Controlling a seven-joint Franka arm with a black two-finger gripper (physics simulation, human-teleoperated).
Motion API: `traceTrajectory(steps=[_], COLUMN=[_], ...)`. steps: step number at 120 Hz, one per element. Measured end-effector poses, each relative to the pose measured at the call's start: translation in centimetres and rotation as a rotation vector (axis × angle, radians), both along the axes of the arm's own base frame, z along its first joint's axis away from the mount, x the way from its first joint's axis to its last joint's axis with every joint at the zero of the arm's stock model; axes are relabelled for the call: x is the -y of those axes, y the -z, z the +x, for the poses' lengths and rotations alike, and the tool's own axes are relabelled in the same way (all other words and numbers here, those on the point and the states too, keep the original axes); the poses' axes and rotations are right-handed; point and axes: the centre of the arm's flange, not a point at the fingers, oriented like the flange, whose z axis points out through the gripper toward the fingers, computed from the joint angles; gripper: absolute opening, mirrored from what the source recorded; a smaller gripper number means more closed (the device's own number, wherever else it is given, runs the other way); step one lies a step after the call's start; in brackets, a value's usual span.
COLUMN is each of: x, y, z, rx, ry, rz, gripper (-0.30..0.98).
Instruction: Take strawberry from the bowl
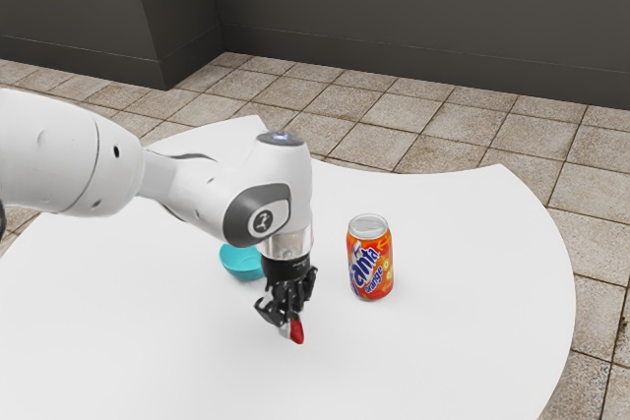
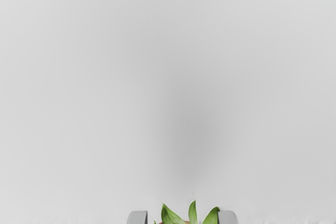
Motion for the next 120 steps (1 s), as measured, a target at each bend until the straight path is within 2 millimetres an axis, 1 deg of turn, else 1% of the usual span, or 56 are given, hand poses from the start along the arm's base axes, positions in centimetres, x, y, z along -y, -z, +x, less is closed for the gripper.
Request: traceTrajectory(steps=[24, 39, 52, 62, 68, 72, 80, 85, 89, 92, 99, 106, 114, 120], x=[0.5, 0.6, 0.7, 0.8, 0.8, 0.9, 0.9, 1.1, 0.7, 0.0, -2.3, -4.5, -7.1, -9.9], y=[2.1, 2.8, 3.1, 2.5, 1.6, 0.7, -1.9, -4.4, -6.9, -8.7, -13.7, -18.4, -22.2, -24.3], z=[0.1, 0.1, 0.3, 0.5, 0.5, 0.5, 0.5, 1.3, 2.4, 3.3, 5.4, 6.8, 7.6, 7.6], rx=[-0.005, -0.002, 0.012, 0.030, 0.044, 0.056, 0.071, 0.088, 0.101, 0.110, 0.145, 0.179, 0.199, 0.203], ry=[0.009, 0.011, 0.009, 0.009, 0.009, 0.009, 0.010, 0.012, 0.005, -0.008, -0.037, -0.054, -0.046, -0.023], rz=[0.014, 0.015, 0.014, 0.007, -0.002, -0.010, -0.029, -0.042, -0.048, -0.049, -0.042, -0.028, -0.008, 0.004], gripper=[-0.03, -0.02, 0.20, 0.35, 0.42, 0.45, 0.51, 0.54, 0.56, 0.57, 0.59, 0.61, 0.62, 0.63])
